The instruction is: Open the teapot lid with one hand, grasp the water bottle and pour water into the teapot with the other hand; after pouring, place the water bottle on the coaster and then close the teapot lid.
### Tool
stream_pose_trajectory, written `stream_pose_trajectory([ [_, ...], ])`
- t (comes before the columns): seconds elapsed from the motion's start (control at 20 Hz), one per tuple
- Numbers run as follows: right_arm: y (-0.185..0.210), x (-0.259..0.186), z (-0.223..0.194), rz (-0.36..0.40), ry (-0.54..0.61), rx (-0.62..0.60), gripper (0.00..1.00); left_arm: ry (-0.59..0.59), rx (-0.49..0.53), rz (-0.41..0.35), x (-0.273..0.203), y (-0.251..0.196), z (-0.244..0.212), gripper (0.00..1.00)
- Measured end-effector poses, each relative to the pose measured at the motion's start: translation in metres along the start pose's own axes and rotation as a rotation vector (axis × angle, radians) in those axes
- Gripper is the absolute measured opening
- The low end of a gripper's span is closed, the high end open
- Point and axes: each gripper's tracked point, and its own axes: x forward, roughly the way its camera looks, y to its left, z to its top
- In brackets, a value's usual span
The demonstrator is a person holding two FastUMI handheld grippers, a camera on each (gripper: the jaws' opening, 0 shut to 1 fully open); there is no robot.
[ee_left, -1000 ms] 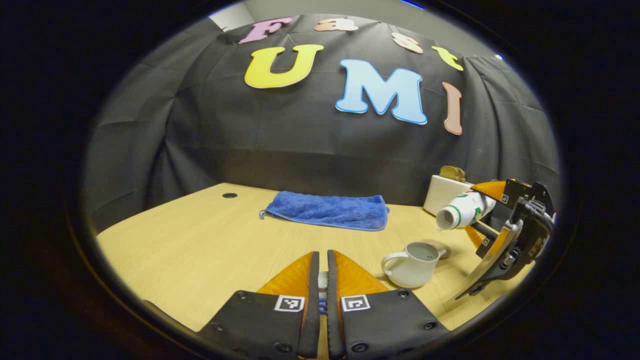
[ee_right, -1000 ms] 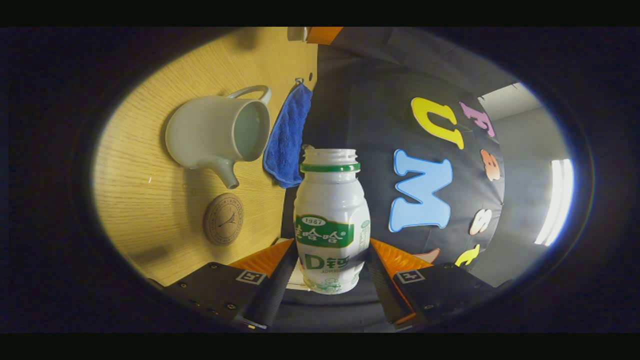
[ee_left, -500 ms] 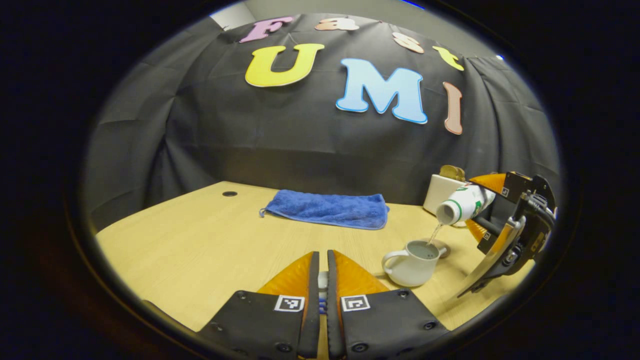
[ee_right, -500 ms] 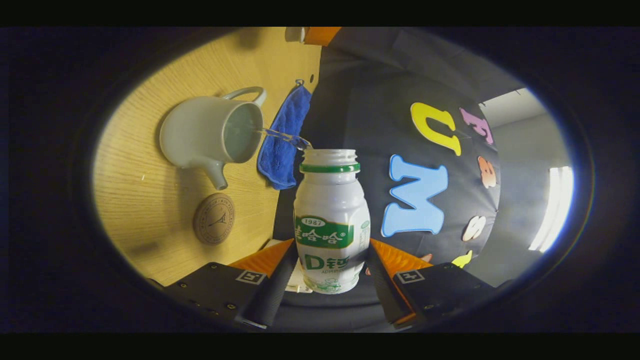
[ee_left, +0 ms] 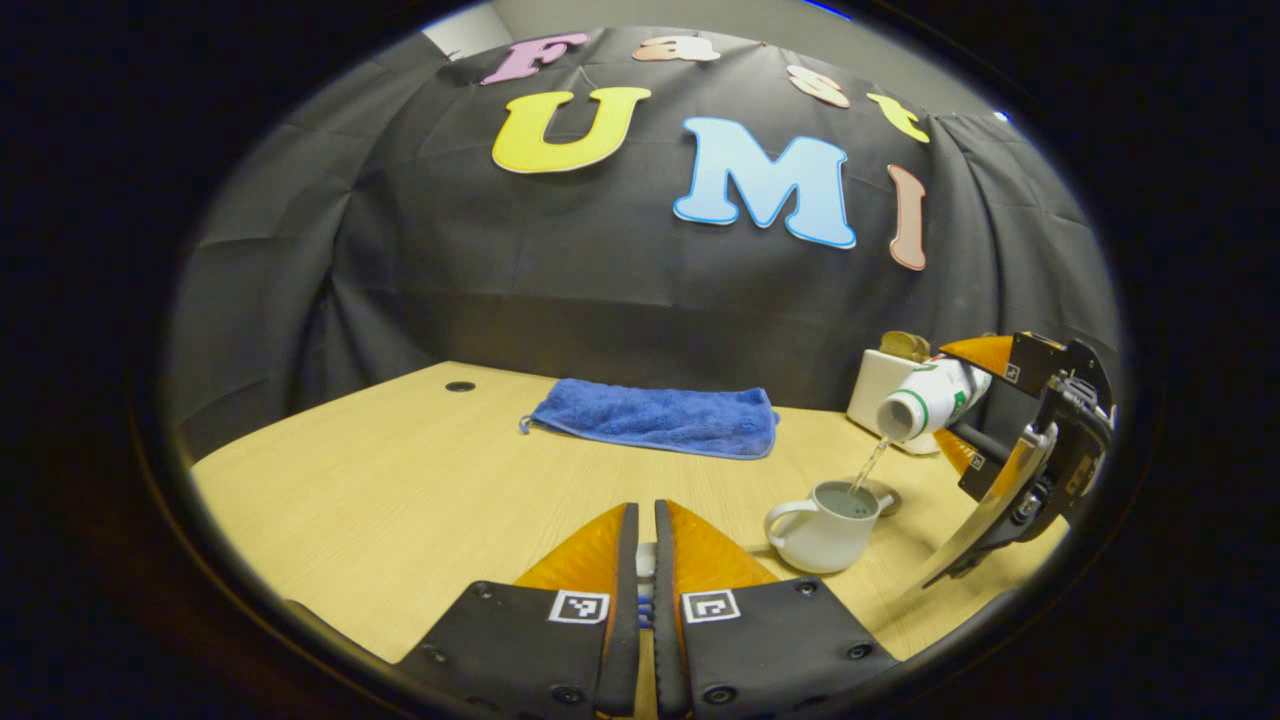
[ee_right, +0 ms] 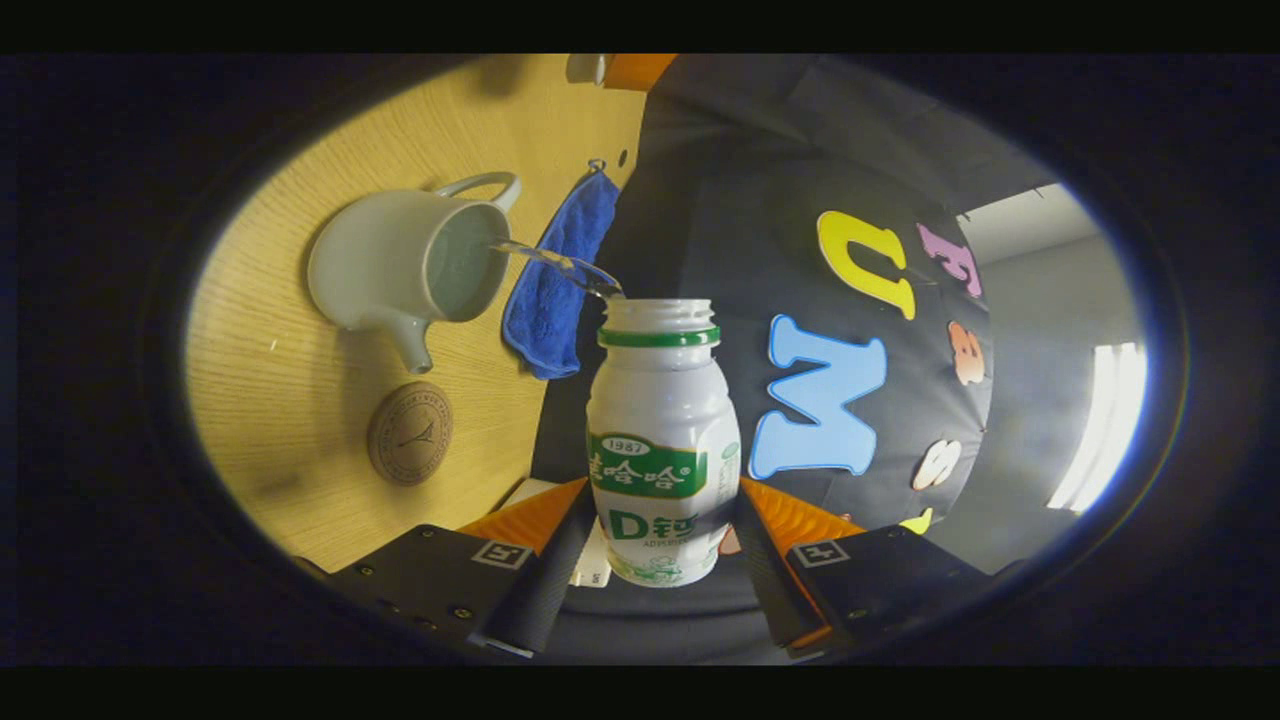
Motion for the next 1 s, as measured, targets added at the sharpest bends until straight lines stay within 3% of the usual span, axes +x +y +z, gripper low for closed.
stream_pose_trajectory([
  [0.45, -0.009, 0.002, -0.003, -0.015, -0.008, -0.028, 0.79, 0.000, 0.000, -0.003, 0.001, -0.002, -0.001, 0.13],
  [0.5, -0.009, 0.002, -0.004, -0.016, -0.009, -0.032, 0.94, 0.001, -0.001, -0.004, 0.002, -0.002, -0.001, 0.13],
  [0.55, -0.010, 0.002, -0.004, -0.018, -0.009, -0.036, 0.79, 0.002, -0.001, -0.004, 0.000, -0.002, -0.002, 0.13],
  [0.65, -0.011, 0.004, -0.004, -0.021, -0.012, -0.044, 0.79, 0.003, -0.001, -0.004, 0.000, -0.003, -0.002, 0.17],
  [1.0, -0.017, 0.005, -0.003, -0.033, -0.027, -0.067, 0.79, 0.004, 0.003, -0.006, -0.001, -0.003, -0.004, 0.13],
])
